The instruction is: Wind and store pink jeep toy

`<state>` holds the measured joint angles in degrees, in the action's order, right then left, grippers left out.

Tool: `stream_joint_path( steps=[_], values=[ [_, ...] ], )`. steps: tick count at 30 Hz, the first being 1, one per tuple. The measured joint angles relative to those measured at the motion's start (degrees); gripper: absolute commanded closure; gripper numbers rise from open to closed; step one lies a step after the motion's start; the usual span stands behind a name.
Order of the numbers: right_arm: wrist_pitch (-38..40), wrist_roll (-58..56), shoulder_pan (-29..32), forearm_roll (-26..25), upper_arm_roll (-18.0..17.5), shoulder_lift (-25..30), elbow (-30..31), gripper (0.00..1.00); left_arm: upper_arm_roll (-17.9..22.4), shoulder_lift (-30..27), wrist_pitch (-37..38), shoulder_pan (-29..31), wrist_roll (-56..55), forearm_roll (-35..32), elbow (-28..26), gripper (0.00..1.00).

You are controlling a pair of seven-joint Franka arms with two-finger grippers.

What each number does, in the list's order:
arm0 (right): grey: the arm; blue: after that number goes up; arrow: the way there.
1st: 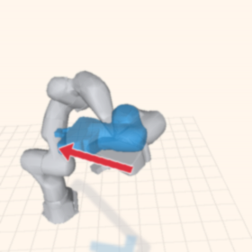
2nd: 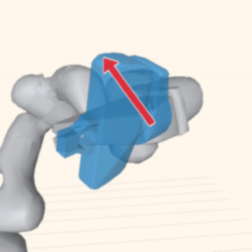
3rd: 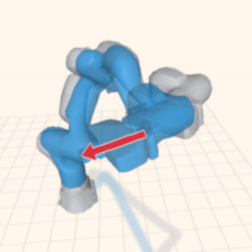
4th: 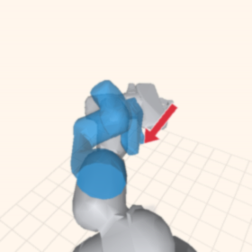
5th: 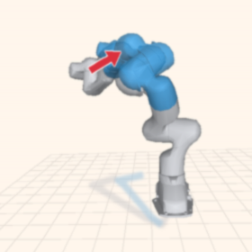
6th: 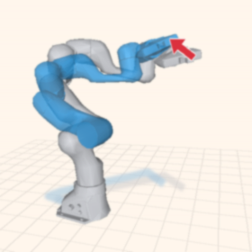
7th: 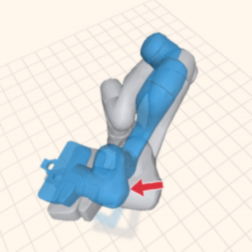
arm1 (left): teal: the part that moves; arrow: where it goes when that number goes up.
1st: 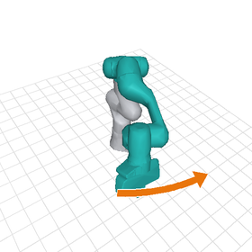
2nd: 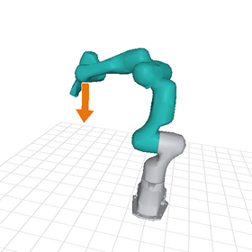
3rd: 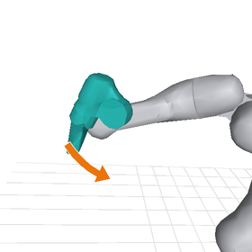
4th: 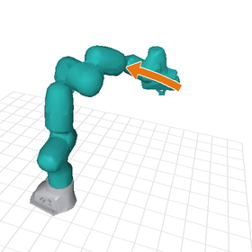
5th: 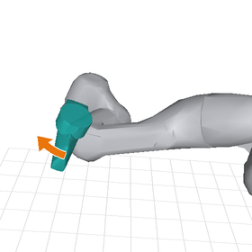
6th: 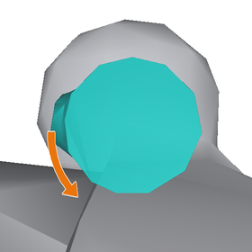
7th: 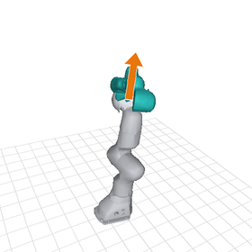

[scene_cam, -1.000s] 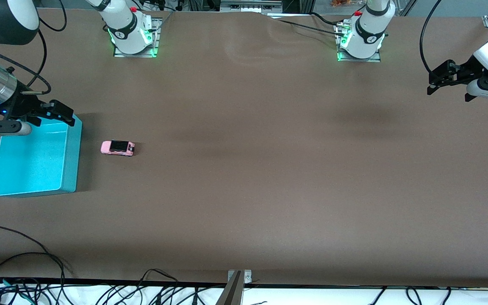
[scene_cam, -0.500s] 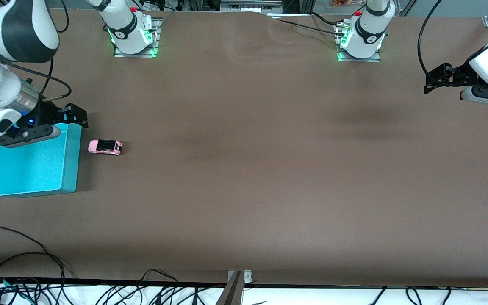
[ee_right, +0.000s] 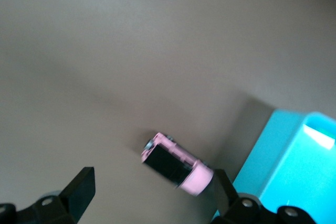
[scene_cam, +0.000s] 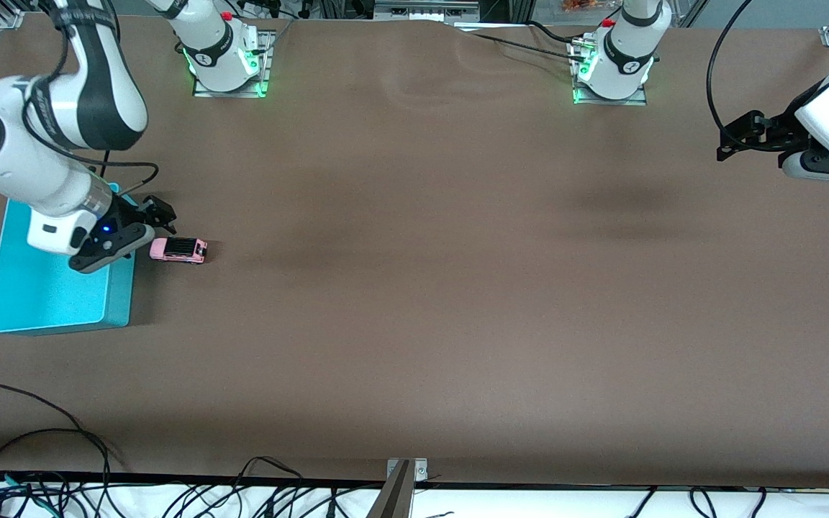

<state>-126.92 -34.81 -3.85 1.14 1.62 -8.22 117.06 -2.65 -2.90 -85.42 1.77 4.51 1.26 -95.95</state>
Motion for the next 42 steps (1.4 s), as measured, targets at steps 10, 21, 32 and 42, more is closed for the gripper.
stream_joint_path(
  steps=[10, 21, 32, 42],
  values=[
    [-6.33, -18.77, 1.12, 0.0, 1.27, -7.2, 1.3, 0.0, 1.84, 0.51, 0.09, -1.89, -0.38, 0.0, 0.46, 0.0],
    [-9.31, -33.55, 1.21, 0.0, 1.39, -10.32, 2.9, 0.0, 1.92, 1.04, 0.11, -1.89, -0.52, 0.0, 1.42, 0.0],
    [-12.83, -44.54, 1.81, 0.0, 1.52, -10.33, 7.63, 0.03, 2.24, 1.27, 0.11, -1.88, -0.52, 0.0, 2.09, 0.0],
    [-13.95, -49.73, 2.51, 0.0, 1.53, -11.4, 9.11, 0.1, 2.76, 1.67, 0.11, -1.3, -0.53, 0.0, 4.98, 0.0]
  ],
)
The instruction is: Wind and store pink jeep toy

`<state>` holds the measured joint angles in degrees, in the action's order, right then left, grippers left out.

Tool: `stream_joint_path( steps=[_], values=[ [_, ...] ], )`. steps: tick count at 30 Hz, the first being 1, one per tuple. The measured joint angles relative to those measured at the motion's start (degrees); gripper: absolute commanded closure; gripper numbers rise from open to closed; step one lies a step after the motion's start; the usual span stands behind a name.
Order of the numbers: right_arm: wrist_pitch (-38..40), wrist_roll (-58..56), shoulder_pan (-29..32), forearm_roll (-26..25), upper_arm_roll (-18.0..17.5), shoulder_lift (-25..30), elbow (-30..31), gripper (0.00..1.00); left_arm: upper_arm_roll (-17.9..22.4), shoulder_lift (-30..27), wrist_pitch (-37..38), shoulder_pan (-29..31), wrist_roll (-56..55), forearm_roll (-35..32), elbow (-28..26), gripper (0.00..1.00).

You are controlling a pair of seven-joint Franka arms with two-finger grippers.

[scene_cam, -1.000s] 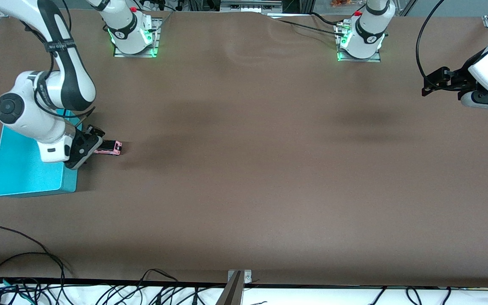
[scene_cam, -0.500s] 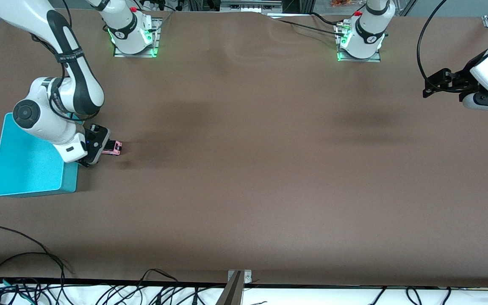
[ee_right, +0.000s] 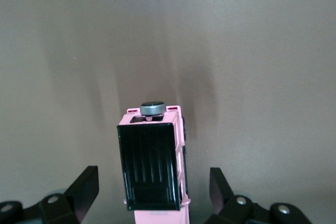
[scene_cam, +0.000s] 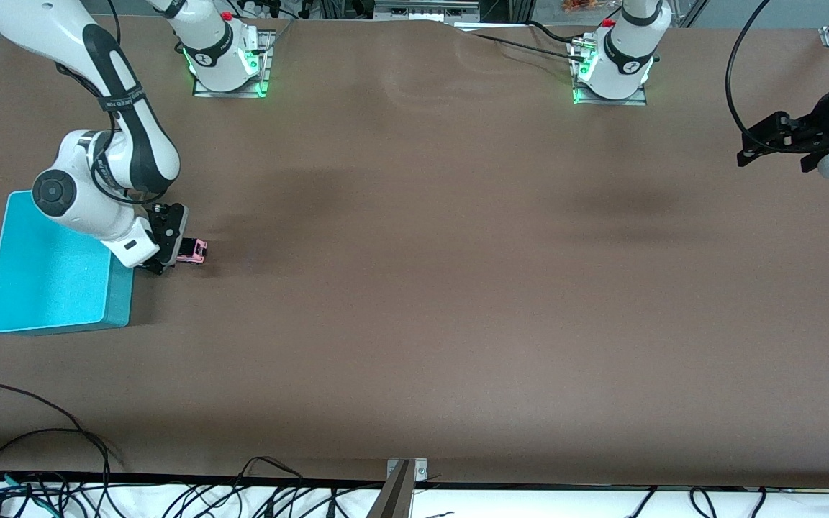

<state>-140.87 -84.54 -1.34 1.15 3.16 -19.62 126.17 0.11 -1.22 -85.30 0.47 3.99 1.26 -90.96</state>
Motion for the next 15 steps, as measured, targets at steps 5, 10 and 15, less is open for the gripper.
stream_joint_path(
  steps=[5, 10, 15],
  values=[
    [-1.76, -0.92, 0.0, 0.0, 0.0, -1.49, 0.18, 0.32, 0.01, 0.63, 0.0, 0.08, 0.0, 0.0, 1.04, 0.0],
    [-5.17, -3.83, 0.0, 0.0, 0.0, -2.9, 0.47, 0.67, 0.02, 1.3, 0.0, 0.74, 0.0, 0.0, 1.4, 0.0],
    [-6.33, -4.75, -0.01, 0.0, -0.08, -2.63, 0.43, 0.93, 0.02, 1.76, 0.0, 1.07, 0.0, 0.0, 1.66, 0.0]
  ],
)
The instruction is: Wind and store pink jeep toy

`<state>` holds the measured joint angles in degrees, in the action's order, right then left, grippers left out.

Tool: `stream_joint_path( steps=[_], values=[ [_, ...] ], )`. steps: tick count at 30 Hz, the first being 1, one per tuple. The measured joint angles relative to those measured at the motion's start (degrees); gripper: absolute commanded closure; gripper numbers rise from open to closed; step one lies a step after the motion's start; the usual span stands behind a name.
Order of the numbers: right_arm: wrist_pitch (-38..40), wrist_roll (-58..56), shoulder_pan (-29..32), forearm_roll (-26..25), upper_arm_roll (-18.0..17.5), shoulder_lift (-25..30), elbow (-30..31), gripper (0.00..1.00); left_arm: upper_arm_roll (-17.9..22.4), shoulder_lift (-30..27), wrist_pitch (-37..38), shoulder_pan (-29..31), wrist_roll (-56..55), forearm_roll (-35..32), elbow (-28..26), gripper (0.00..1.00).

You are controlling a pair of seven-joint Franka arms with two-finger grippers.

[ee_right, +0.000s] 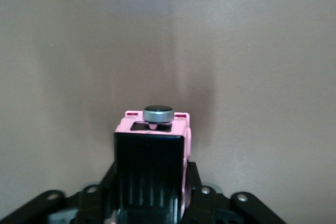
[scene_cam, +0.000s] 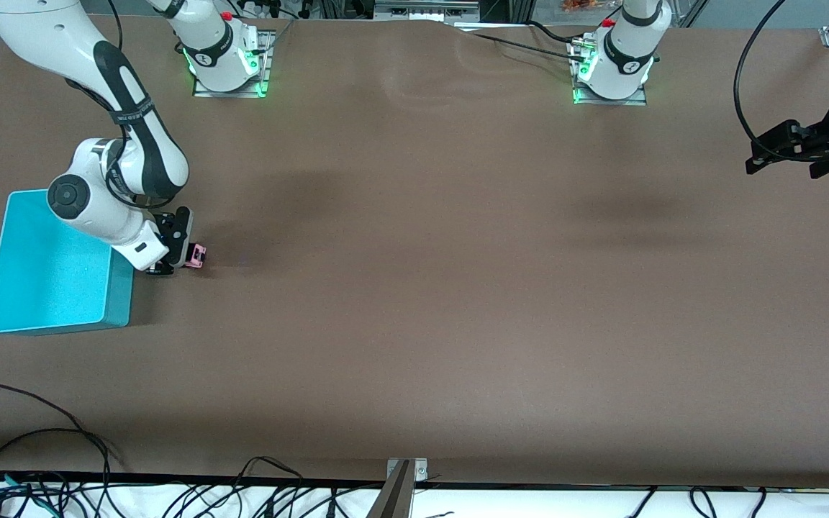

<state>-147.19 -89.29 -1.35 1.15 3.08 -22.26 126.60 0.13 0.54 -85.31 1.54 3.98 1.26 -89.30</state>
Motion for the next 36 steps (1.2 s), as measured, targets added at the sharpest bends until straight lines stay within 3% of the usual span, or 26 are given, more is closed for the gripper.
stream_joint_path(
  steps=[10, 20, 36],
  values=[
    [3.43, -1.56, -0.15, 0.0, -0.8, 7.23, -0.58, 0.94, 0.04, 0.44, 0.0, 0.53, 0.0, 0.0, 0.39, 0.0],
    [16.33, -7.22, 0.37, 0.0, -0.33, 16.42, -2.34, 0.94, 0.04, 0.56, 0.0, 0.6, 0.0, 0.0, 0.49, 0.0],
    [19.57, -25.97, 12.5, 0.0, 1.11, 17.42, -2.24, 0.94, 0.04, 0.61, 0.0, 0.62, 0.0, 0.0, 0.84, 0.0]
  ],
)
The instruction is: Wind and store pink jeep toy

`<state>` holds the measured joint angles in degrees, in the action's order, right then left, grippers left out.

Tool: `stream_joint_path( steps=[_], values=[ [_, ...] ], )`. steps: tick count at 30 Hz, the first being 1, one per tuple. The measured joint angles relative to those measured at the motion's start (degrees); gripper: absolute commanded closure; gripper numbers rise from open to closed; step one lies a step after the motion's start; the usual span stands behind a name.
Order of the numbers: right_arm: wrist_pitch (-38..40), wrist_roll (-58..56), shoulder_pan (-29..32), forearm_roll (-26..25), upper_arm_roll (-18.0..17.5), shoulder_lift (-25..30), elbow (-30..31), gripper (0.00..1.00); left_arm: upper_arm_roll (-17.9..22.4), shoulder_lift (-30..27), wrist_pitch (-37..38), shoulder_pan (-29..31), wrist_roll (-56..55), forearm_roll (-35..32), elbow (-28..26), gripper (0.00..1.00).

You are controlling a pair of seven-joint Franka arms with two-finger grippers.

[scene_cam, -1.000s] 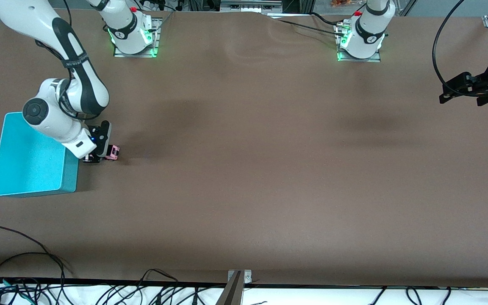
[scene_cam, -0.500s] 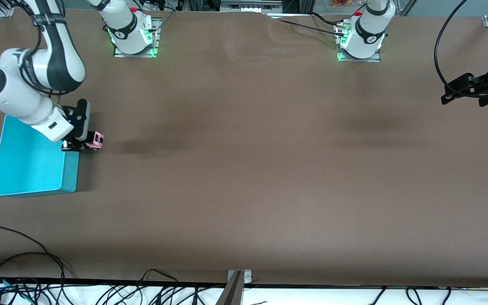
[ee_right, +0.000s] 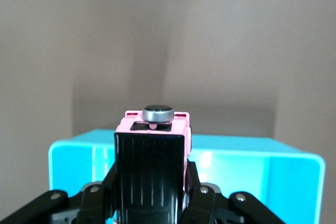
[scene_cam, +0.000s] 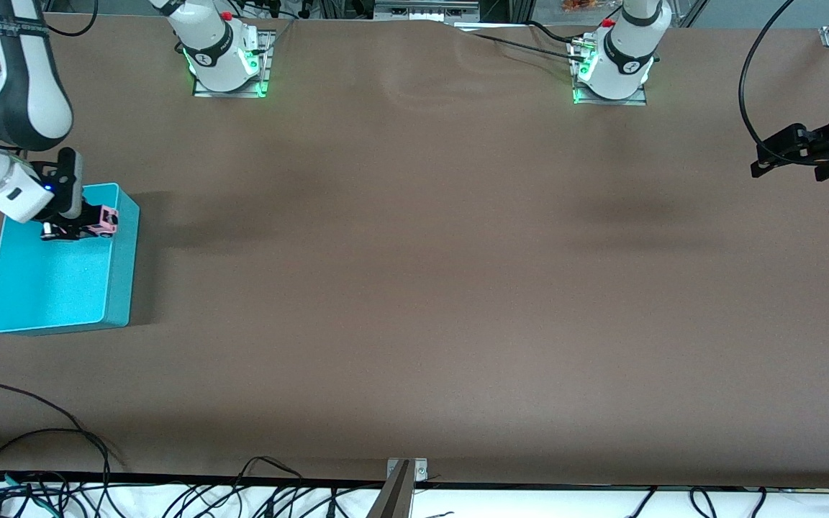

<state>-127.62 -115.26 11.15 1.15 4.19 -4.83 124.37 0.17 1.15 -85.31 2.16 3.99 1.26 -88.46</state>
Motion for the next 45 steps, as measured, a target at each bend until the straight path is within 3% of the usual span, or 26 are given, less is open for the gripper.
stream_joint_path(
  steps=[12, 20, 28, 30, 34, 38, 41, 45],
  values=[
    [-1.49, -4.34, 1.71, 0.01, 4.67, -4.77, 0.26, 0.94, 0.0, 0.02, 0.0, 0.01, 0.0, 0.0, 0.02, 0.0],
    [-6.38, -7.38, 3.66, 3.42, 4.93, -11.98, 0.32, 0.94, 0.0, 0.02, 0.0, 0.01, 0.0, 0.0, 0.03, 0.0],
    [-11.37, -8.23, 4.06, 3.61, 4.9, -17.04, -0.03, 0.91, 0.0, 0.03, 0.0, 0.02, 0.0, 0.0, 0.03, 0.0],
    [-11.84, -8.23, 4.05, 3.63, 4.89, -17.68, -0.1, 0.84, 0.0, 0.04, 0.0, 0.03, 0.0, 0.0, 0.05, 0.0],
    [-12.56, -8.22, 4.08, 3.63, 4.95, -17.95, -0.16, 0.47, 0.0, 0.04, 0.0, 0.03, 0.0, 0.0, 0.06, 0.0],
    [-12.83, -8.21, 4.12, 3.66, 4.99, -18.06, -0.16, 0.25, 0.0, 0.04, 0.0, 0.03, 0.0, 0.0, 0.06, 0.0],
    [-13.0, -8.2, 4.11, 3.81, 4.96, -18.08, -0.22, 0.02, 0.0, 0.04, 0.0, 0.03, 0.0, 0.0, 0.06, 0.0],
    [-13.4, -8.21, 4.03, 4.04, 4.72, -17.95, -0.8, 0.0, 0.0, 0.04, 0.0, 0.03, 0.0, 0.0, 0.06, 0.0]
  ],
)
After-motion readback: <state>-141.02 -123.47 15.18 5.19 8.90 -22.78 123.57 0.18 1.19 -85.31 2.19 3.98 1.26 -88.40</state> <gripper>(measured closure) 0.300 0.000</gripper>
